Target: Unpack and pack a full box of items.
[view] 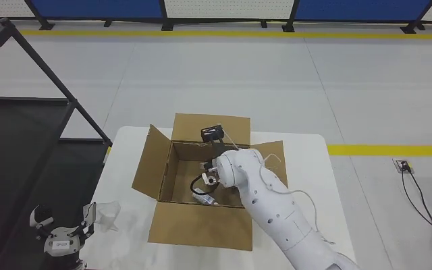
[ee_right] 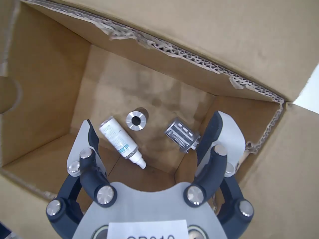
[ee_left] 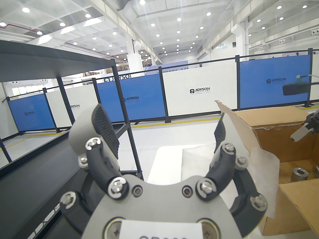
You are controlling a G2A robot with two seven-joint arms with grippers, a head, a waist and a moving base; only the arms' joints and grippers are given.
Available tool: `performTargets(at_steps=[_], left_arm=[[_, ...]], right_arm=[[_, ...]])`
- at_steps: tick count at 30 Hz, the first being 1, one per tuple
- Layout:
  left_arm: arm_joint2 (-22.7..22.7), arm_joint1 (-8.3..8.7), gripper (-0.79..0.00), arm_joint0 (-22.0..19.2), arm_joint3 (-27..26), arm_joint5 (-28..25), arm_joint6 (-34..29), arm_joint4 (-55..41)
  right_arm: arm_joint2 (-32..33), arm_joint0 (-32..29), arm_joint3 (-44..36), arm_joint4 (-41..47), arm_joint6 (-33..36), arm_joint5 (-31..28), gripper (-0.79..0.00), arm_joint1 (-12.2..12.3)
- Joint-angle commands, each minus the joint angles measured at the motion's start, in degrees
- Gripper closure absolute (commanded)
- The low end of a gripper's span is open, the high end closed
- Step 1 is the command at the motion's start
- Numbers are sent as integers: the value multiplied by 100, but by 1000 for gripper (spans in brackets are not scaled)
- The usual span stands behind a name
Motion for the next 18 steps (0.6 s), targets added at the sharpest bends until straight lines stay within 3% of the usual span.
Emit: performTargets(at_steps=[1,5,8,18], left_arm=[[0,0,-785,0,0,0,0,0],[-6,-2,-785,-15,-61,-14,-148,-10],[-39,-6,-785,-25,-91,19,-210,-24],[-110,-17,-785,-25,-117,106,-254,-103]], right_arm=[[360,-490,-1114,-44,170,-332,-785,137],[945,-1402,-2834,318,429,-1040,-785,321],[1291,-1848,-3649,729,732,-1516,-785,414],[1371,-1932,-3564,739,511,-1498,-785,429]])
